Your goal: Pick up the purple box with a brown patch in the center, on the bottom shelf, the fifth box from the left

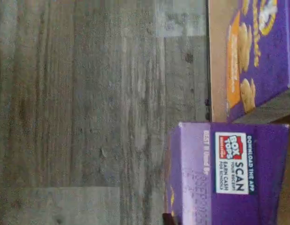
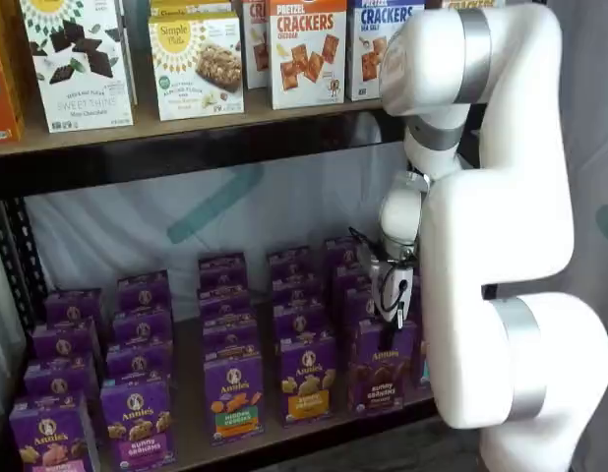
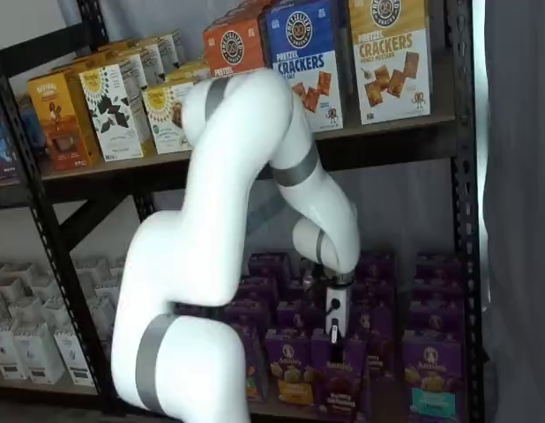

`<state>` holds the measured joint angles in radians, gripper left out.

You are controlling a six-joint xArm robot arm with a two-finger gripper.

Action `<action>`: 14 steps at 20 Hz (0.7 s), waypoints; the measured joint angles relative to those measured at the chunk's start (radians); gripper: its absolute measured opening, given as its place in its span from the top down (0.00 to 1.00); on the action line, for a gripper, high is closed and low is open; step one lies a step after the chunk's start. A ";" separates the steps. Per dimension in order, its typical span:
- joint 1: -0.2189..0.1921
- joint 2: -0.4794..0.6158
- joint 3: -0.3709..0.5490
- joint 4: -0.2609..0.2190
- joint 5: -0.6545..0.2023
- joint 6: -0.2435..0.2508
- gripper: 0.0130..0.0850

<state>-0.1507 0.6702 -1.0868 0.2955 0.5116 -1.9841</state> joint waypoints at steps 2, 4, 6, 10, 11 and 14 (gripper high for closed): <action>0.009 -0.053 0.058 0.018 -0.006 -0.008 0.72; 0.020 -0.107 0.116 0.034 -0.014 -0.012 0.72; 0.043 -0.188 0.201 0.050 -0.028 -0.005 0.72; 0.090 -0.321 0.336 0.061 -0.055 0.031 0.72; 0.101 -0.350 0.365 0.064 -0.063 0.040 0.72; 0.132 -0.436 0.450 0.068 -0.077 0.068 0.72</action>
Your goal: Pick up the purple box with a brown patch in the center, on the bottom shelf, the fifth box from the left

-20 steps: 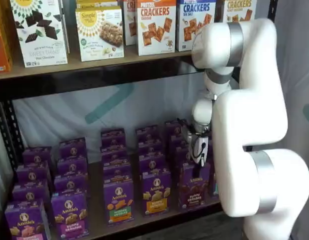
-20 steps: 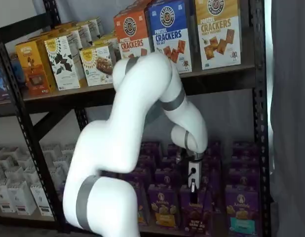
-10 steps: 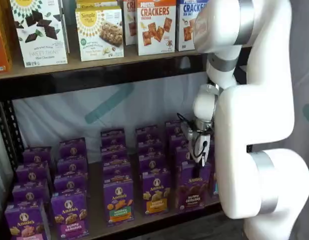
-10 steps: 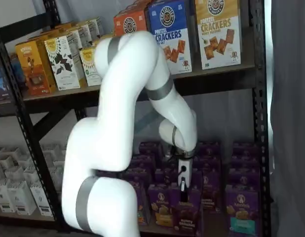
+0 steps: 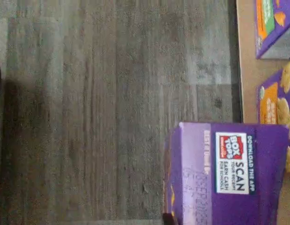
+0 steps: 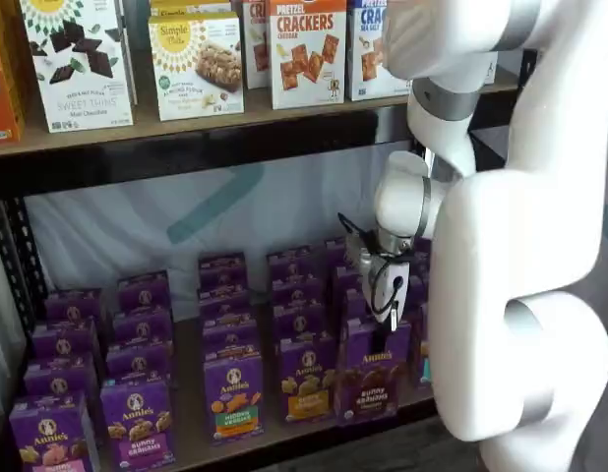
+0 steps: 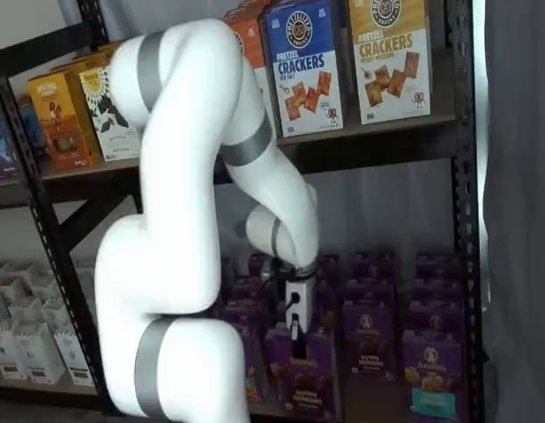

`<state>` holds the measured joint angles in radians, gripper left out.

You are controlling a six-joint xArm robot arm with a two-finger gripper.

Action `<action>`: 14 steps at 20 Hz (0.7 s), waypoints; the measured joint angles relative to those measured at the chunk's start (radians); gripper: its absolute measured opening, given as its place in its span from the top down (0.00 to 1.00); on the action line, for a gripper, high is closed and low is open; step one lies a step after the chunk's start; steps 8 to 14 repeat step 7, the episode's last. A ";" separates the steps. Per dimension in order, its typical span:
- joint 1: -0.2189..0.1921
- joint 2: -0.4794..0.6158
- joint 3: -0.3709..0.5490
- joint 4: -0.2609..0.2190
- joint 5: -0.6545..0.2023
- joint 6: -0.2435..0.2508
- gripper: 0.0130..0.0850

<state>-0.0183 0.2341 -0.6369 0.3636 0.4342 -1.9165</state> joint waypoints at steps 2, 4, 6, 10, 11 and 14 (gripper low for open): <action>0.019 -0.058 0.054 0.004 -0.006 0.016 0.72; 0.038 -0.124 0.110 0.020 -0.008 0.021 0.72; 0.051 -0.190 0.156 0.041 0.002 0.019 0.72; 0.058 -0.228 0.180 0.054 0.010 0.018 0.72; 0.058 -0.228 0.180 0.054 0.010 0.018 0.72; 0.058 -0.228 0.180 0.054 0.010 0.018 0.72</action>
